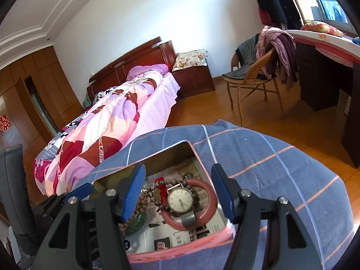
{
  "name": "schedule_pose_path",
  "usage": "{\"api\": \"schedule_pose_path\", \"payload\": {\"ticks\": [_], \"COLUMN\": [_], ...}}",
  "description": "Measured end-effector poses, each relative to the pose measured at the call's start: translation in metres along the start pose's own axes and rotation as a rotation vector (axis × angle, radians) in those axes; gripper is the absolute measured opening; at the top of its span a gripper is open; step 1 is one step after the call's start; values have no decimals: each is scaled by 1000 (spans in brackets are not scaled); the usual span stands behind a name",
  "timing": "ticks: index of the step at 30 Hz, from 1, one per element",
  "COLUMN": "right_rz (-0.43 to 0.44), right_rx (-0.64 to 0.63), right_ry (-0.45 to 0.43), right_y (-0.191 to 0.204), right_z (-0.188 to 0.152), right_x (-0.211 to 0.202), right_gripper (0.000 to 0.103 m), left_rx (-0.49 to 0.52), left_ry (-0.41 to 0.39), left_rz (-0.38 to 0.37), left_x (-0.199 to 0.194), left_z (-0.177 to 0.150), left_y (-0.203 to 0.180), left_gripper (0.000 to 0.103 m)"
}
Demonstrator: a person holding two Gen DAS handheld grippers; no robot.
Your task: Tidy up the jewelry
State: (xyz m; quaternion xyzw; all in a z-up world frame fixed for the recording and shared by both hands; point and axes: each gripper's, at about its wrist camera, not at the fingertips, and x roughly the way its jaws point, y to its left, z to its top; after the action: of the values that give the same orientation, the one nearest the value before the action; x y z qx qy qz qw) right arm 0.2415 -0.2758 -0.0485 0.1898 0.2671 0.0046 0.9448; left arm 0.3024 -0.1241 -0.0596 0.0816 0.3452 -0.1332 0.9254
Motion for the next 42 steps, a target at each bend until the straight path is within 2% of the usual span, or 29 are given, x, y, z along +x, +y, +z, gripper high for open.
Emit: {"api": "schedule_pose_path", "payload": {"ticks": [4,10,15,17,24,29,34,39,42], "right_rz": [-13,-21,-47,-49,-72,-78,-62,-50,-50], "right_rx": [7,18,-18,-19,-53,-60,-84,-111,-115], "right_ry": [-1,24,38,41,75,109,146,169,168], "right_y": [1,5,13,12,16,13,19,25,27], "right_z": [-7,-19,-32,-37,-58,-73,-87,-101,-103], "right_x": [-14,-35,-52,-59,-74,-78,-80,-83,-86], "right_gripper": [69,70,72,76,77,77,77,77,77], "left_rx": [-11,-48,-46,-47,-67,-105,-124,-113,-120], "left_ry": [10,30,27,30,38,73,106,119,128], "left_rz": [5,-20,5,7,18,37,45,34,-11], "left_x": [-11,-31,-50,-56,-78,-88,-92,-94,-95], "left_z": [-4,-17,-32,-39,-73,-107,-126,-132,-134], "left_y": [3,8,9,10,28,54,64,59,58], "left_gripper": [77,77,77,77,77,76,76,76,76]}}
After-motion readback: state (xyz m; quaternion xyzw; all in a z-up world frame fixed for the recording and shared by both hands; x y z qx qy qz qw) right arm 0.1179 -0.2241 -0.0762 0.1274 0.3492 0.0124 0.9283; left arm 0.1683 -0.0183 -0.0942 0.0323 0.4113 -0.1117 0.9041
